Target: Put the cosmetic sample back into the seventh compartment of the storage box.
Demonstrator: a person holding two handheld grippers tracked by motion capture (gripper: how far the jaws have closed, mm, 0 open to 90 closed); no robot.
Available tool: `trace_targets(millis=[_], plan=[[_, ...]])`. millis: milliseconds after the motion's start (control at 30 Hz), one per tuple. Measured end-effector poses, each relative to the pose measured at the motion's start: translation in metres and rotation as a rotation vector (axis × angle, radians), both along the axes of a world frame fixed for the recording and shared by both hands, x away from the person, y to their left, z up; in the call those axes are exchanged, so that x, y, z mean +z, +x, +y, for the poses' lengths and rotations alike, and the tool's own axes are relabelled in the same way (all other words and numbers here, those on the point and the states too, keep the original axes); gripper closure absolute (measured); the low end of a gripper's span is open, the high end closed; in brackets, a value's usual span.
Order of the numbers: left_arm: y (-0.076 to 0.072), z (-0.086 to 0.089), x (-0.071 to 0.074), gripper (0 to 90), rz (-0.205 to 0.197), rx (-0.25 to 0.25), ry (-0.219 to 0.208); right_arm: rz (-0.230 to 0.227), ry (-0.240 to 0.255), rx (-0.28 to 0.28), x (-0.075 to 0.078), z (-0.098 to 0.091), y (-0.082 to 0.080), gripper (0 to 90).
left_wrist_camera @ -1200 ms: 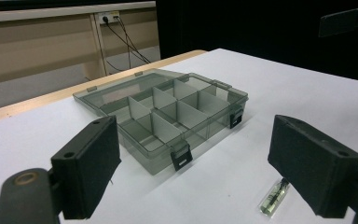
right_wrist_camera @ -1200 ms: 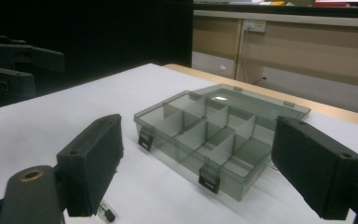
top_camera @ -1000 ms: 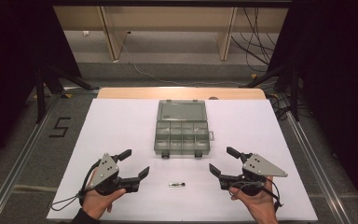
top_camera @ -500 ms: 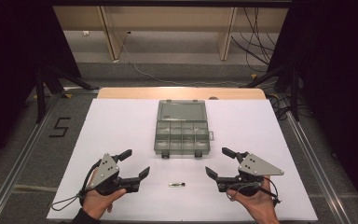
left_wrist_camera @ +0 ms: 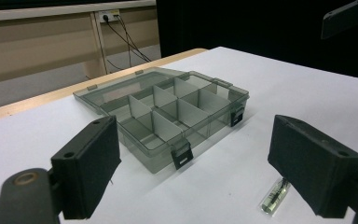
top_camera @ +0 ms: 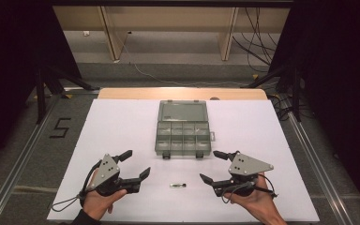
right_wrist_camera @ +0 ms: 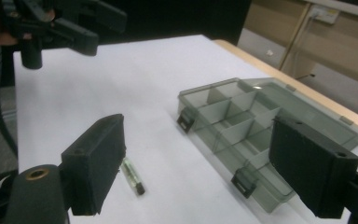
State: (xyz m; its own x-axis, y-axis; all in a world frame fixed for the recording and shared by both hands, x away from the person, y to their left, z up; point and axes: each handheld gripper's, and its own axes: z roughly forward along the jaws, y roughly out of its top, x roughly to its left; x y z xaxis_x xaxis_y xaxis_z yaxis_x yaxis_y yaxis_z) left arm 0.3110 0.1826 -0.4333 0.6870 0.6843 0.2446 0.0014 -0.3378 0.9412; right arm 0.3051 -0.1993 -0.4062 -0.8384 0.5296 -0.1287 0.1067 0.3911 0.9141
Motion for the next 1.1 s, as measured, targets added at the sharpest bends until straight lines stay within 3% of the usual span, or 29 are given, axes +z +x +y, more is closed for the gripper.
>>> trace_targets(millis=[367, 500, 800, 867, 1100], plan=[[0.0, 0.001, 0.0, 15.7, 0.006, 0.003, 0.01, 0.041, -0.102, 0.09, -0.002, 0.015, 0.009, 22.1], [0.0, 0.001, 0.0, 15.7, 0.002, 0.008, 0.013, 0.051, -0.11, 0.096, -0.003, 0.018, 0.01, 22.1], [0.0, 0.001, 0.0, 15.7, 0.004, 0.007, 0.019, 0.099, -0.194, 0.142, -0.002, 0.033, 0.019, 23.5], [0.0, 0.001, 0.0, 15.7, 0.005, 0.006, 0.016, 0.101, -0.2, 0.17, 0.0, 0.036, 0.02, 25.3], [0.0, 0.001, 0.0, 15.7, 0.007, 0.005, 0.016, 0.119, -0.239, 0.187, 0.0, 0.049, 0.026, 24.7]])
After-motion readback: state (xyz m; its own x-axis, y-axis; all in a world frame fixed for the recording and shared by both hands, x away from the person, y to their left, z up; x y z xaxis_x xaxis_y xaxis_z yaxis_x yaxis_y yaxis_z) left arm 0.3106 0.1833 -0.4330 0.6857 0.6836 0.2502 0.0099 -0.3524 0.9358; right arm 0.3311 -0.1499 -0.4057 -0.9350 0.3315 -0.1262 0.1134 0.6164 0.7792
